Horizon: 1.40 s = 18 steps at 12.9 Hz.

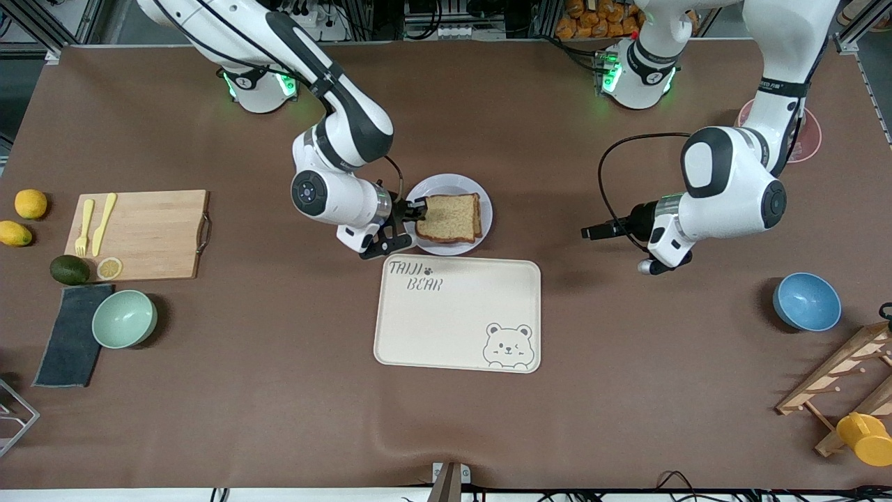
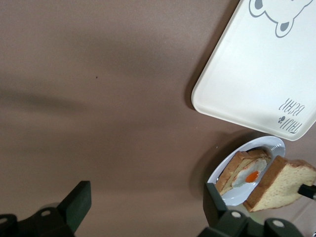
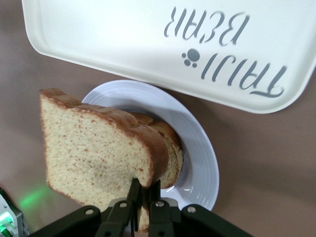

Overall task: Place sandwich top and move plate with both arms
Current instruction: 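Carry the bread slice to the egg plate and lay it on top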

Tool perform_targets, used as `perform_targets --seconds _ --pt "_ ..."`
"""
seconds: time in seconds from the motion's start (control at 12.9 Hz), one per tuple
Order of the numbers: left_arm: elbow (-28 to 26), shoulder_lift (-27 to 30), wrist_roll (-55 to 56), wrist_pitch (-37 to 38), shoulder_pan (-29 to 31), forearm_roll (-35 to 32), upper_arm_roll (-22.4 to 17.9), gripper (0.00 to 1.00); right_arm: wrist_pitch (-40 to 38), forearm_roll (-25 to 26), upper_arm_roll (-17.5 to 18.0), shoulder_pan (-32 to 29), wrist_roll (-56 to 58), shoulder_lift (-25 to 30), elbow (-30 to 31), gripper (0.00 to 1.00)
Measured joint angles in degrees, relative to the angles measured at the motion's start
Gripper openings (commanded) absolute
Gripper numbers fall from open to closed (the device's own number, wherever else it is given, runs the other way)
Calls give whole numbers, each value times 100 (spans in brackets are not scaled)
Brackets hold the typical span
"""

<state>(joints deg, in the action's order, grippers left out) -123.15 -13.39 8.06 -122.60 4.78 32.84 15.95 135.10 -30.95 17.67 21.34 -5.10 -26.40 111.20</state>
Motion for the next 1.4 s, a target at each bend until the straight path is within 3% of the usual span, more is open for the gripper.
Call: perform_targets --seconds 0.7,0.78,0.86,0.93,1.4 --pt "-109 -13 0 0 18 0 -10 100 696 -155 210 0 191 -12 554 0" --pt "-109 -7 0 17 29 0 -10 100 700 -161 215 0 194 -21 556 21" --pt "-110 10 0 61 46 0 -11 100 700 -163 215 0 194 -34 557 94" --pt "-110 44 0 134 83 0 -13 100 700 -164 214 0 195 -55 558 100" --pt "-134 163 0 394 243 17 -8 100 407 -186 205 -96 194 -15 515 100"
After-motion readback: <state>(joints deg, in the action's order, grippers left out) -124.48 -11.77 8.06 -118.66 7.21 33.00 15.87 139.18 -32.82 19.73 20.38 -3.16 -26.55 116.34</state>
